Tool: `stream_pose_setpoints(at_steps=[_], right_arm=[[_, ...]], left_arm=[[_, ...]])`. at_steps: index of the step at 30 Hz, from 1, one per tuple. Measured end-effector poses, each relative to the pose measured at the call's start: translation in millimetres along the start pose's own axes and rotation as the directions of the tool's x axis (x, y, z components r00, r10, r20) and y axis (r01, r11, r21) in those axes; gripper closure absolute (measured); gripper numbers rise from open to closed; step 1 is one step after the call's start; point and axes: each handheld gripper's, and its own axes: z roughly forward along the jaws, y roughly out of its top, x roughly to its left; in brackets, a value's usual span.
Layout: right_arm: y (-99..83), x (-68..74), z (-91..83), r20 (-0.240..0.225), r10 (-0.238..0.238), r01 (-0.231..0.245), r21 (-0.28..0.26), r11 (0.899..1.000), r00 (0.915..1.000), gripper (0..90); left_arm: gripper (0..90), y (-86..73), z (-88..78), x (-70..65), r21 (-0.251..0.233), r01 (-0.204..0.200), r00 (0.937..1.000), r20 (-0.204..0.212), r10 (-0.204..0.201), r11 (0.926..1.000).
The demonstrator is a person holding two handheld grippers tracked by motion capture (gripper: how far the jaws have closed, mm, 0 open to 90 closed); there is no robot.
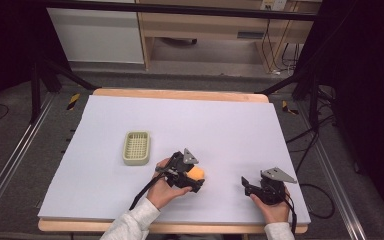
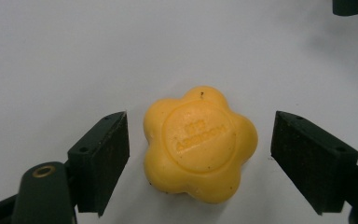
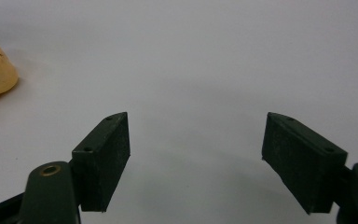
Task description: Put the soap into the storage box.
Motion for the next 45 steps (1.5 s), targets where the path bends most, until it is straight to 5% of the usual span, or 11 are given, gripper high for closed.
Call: stream_pose_setpoints(at_steps=[45], right_arm=[[-0.3, -0.3, 0.8, -0.007, 0.002, -0.002, 0.007, 1.0, 1.0, 23.8]], left_arm=[[24.5, 1.1, 27.9, -1.8, 0.121, -0.02, 0.9997, -0.011, 0.021, 0.9924]])
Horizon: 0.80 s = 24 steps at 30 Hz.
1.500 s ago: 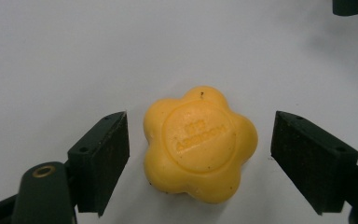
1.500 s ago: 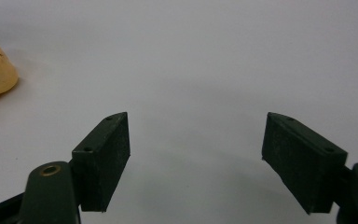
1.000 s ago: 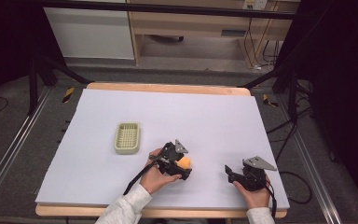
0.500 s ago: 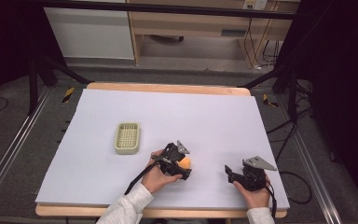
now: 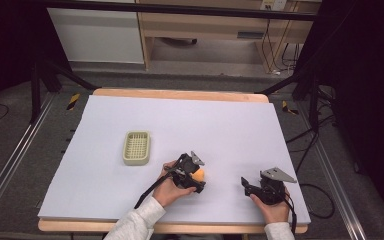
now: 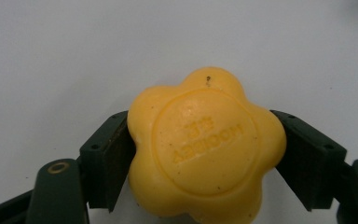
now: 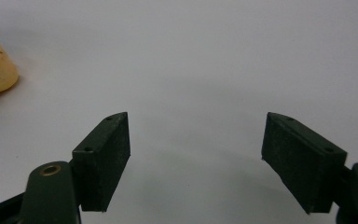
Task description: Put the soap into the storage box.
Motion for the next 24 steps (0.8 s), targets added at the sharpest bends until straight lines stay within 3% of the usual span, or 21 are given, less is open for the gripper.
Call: stream_pose_setpoints(at_steps=[24], right_arm=[[0.0, 0.2, 0.1, 0.002, 0.0, 0.0, 0.0, 1.0, 1.0, 24.1]], left_arm=[[25.5, 0.3, 0.4, -2.2, 0.008, 0.0, 0.9998, -0.019, 0.0, 1.0]])
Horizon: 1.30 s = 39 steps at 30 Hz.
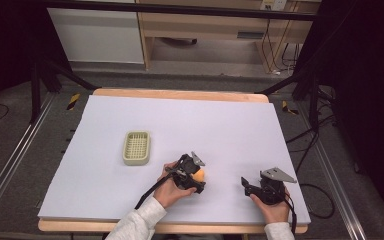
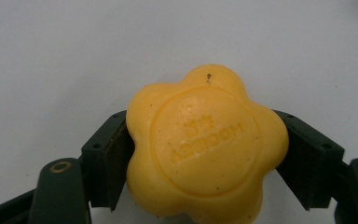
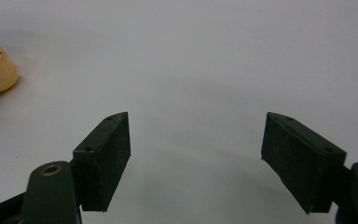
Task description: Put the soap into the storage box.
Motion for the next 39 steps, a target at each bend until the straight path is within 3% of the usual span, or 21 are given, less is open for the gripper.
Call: stream_pose_setpoints(at_steps=[18, 39], right_arm=[[0.1, -0.3, -0.4, -0.003, 0.001, -0.001, 0.0, 1.0, 1.0, 24.2], [-0.1, -0.6, -0.2, 0.003, -0.005, 0.005, -0.002, 1.0, 1.0, 24.2]], left_arm=[[25.8, -0.5, -0.9, 0.0, -0.005, 0.012, 0.9999, -0.002, -0.012, 0.9999], [26.0, -5.0, -23.0, 8.9, -0.013, 0.019, 0.9998, -0.006, -0.019, 0.9997]])
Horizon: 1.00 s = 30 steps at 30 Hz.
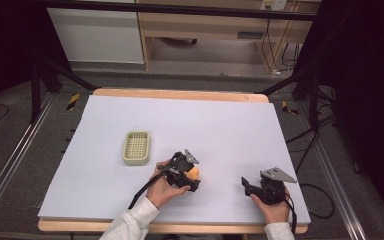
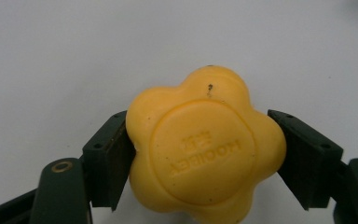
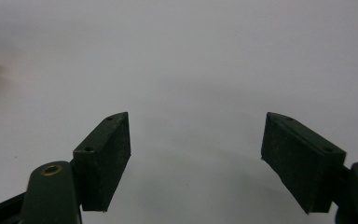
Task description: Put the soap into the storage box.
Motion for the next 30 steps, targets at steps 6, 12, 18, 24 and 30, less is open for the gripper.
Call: stream_pose_setpoints(at_steps=[6, 12, 18, 24, 30], right_arm=[[0.0, -0.2, 0.0, 0.001, 0.001, -0.001, 0.0, 1.0, 1.0, 24.2], [-0.1, -0.1, 0.0, 0.001, 0.001, -0.001, 0.001, 1.0, 1.0, 24.2], [-0.1, -0.2, -0.1, 0.002, 0.003, -0.003, 0.001, 1.0, 1.0, 24.2], [-0.2, 0.0, -0.1, 0.002, 0.006, -0.006, 0.002, 1.0, 1.0, 24.2], [-0.3, -0.3, 0.1, 0.005, 0.003, -0.003, 0.002, 1.0, 1.0, 24.2]], left_arm=[[26.0, -1.4, -12.3, 5.6, -0.012, 0.007, 1.0, -0.006, -0.007, 0.9999], [26.1, -5.1, -23.1, 13.9, -0.019, 0.012, 0.9996, -0.024, -0.013, 0.9997], [26.1, -10.2, -35.5, 23.2, -0.04, 0.034, 0.999, -0.029, -0.035, 0.9986], [26.2, -16.5, -47.1, 33.0, -0.058, 0.062, 0.997, -0.041, -0.065, 0.9963], [26.2, -28.0, -60.9, 45.9, -0.077, 0.087, 0.9938, -0.063, -0.092, 0.9932]])
